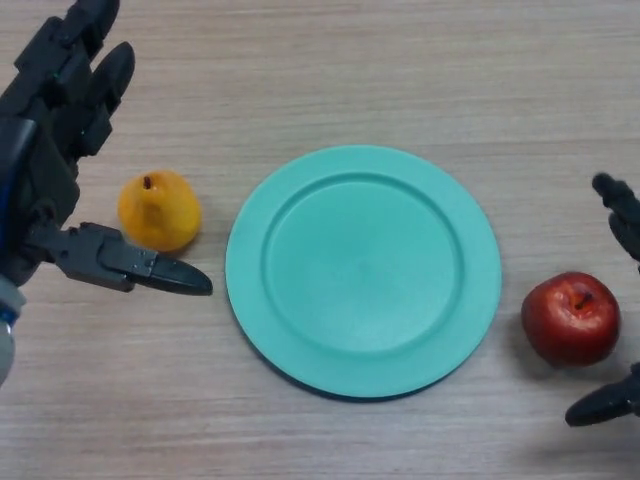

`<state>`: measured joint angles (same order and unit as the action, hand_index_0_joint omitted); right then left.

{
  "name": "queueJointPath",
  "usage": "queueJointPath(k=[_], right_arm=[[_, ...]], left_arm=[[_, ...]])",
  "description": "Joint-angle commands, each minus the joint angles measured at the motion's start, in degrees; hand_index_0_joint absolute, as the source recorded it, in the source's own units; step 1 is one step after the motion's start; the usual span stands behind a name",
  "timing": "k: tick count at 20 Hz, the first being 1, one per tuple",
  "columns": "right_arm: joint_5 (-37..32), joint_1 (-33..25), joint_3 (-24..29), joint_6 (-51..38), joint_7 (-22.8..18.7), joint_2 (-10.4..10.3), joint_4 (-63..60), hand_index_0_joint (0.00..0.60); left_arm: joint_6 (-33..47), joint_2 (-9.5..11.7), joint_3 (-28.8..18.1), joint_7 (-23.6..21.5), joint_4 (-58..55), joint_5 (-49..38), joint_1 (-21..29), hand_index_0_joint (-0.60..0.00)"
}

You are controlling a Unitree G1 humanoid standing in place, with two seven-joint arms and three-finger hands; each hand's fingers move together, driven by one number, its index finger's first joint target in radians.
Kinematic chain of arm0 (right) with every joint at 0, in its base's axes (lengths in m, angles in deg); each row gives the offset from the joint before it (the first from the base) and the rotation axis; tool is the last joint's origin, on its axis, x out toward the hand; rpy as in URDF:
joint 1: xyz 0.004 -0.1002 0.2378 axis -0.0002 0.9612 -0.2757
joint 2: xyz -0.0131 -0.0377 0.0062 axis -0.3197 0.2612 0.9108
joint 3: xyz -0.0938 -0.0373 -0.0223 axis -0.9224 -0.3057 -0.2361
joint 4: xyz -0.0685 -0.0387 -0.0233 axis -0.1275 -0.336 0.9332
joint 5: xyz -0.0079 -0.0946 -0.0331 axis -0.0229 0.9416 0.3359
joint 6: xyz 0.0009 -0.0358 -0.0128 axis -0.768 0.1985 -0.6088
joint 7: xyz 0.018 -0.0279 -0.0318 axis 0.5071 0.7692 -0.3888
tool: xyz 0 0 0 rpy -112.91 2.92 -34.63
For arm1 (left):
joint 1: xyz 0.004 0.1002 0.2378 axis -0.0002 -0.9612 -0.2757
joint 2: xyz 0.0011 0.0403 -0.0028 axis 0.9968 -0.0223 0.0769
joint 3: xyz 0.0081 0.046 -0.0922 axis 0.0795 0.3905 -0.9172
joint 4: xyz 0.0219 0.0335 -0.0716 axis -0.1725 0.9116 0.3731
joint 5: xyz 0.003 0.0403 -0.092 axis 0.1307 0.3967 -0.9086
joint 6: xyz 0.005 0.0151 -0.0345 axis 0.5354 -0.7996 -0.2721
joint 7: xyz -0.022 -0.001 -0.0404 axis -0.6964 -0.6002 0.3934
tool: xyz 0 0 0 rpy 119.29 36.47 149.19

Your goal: Pick up the red apple and place it on the plate

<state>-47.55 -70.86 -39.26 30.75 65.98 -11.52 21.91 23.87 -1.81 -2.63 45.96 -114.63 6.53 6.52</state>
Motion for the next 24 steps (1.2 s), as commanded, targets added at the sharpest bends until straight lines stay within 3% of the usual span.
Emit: queueJointPath(k=[1,2,3,4,6,11,15,19,20,22,24], right_arm=[[-1.55,-2.25,0.89,-5.37,-4.74,2.92,1.88,0.000],[-1.60,-2.32,0.56,-4.98,-5.08,2.78,1.75,0.150],[-1.62,-2.41,0.21,-4.57,-5.54,2.61,1.58,0.250],[-1.37,-2.86,-0.81,-3.82,-7.93,2.06,0.82,0.399],[-0.18,-4.25,-3.76,-3.49,-13.76,1.10,-0.81,0.600],[1.41,-6.09,-5.87,0.77,-11.94,0.85,3.97,0.600],[5.00,-12.81,-10.24,1.09,-11.26,-0.08,7.25,0.600],[5.06,-20.51,-15.93,1.23,-13.33,-4.78,0.32,0.600],[3.72,-22.48,-17.72,1.09,-15.93,-6.02,-3.89,0.600],[3.56,-24.81,-19.62,0.61,-20.20,-6.61,-8.99,0.600],[3.13,-24.22,-21.18,3.54,-21.60,-6.76,-10.34,0.600]], left_arm=[[6.95,1.25,-2.63,-0.32,-3.20,1.75,1.69,0.000],[7.04,1.21,-2.63,-0.31,-3.15,1.70,1.66,0.000],[7.11,1.18,-2.64,-0.31,-3.09,1.64,1.63,0.000],[7.02,1.18,-2.75,-0.32,-2.97,1.32,1.61,0.000],[6.41,1.60,-3.70,-0.27,-2.18,0.12,1.60,0.000],[7.55,1.94,-4.83,-1.12,-1.59,-0.30,0.87,0.000],[5.65,2.64,-6.18,-1.51,-2.59,-1.38,0.66,0.000],[6.92,3.86,-8.51,-1.19,-1.68,-3.13,0.66,0.000],[7.16,4.29,-9.30,-1.07,-1.47,-4.09,0.58,0.000],[7.01,4.95,-10.67,-0.80,-1.15,-5.53,0.17,0.000],[7.37,5.34,-11.47,-0.24,-0.61,-5.94,-0.61,0.000]])
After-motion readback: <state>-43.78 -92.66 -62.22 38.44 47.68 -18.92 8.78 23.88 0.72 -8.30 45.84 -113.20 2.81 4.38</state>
